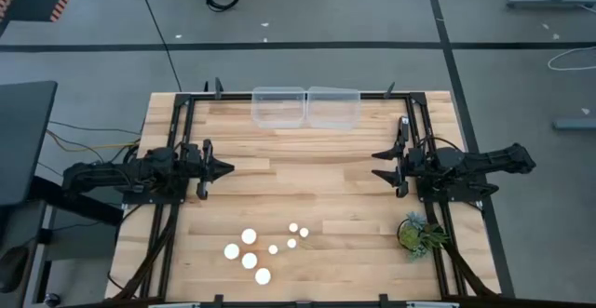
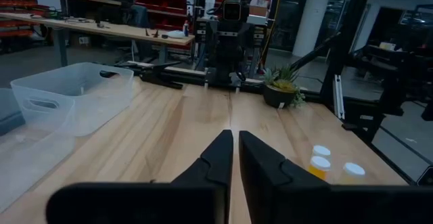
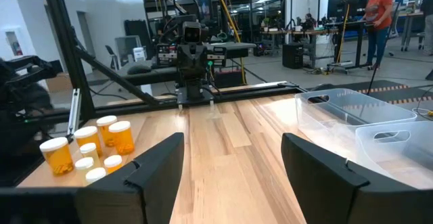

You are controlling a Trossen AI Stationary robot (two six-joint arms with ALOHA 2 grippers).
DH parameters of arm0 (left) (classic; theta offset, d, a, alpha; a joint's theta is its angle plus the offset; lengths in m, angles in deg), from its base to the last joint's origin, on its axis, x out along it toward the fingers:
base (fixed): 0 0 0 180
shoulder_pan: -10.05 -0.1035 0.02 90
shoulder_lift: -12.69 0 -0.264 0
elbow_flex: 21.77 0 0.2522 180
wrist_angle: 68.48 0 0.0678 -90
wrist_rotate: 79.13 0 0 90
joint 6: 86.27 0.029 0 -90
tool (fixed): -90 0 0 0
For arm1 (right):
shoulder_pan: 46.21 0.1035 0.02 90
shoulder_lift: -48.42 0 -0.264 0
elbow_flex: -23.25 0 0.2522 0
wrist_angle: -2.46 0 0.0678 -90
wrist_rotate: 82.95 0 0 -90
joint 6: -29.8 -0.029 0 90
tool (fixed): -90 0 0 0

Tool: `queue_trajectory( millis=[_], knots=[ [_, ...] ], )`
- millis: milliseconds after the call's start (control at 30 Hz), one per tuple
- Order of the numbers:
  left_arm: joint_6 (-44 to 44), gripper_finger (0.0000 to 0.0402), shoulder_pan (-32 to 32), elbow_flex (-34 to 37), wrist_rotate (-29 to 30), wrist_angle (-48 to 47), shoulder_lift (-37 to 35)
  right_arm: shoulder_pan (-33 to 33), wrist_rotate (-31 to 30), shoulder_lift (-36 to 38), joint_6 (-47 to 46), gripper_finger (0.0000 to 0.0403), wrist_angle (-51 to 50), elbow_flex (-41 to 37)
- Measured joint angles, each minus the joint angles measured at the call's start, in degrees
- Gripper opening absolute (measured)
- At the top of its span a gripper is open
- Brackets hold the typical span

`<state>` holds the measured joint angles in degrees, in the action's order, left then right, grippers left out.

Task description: Pick and place medicine bottles into bin by pill shape (circle, oval)

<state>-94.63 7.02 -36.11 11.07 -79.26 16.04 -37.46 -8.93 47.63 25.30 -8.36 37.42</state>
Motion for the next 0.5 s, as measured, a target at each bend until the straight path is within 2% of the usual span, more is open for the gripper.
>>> queue_trajectory(
  millis=[500],
  knots=[
    [0.00, 0.0040, -0.01, 0.00, 0.01, -0.01, 0.00, 0.01, 0.00, 0.00, 0.01, 0.0255, 0.00, 0.01]
  ],
)
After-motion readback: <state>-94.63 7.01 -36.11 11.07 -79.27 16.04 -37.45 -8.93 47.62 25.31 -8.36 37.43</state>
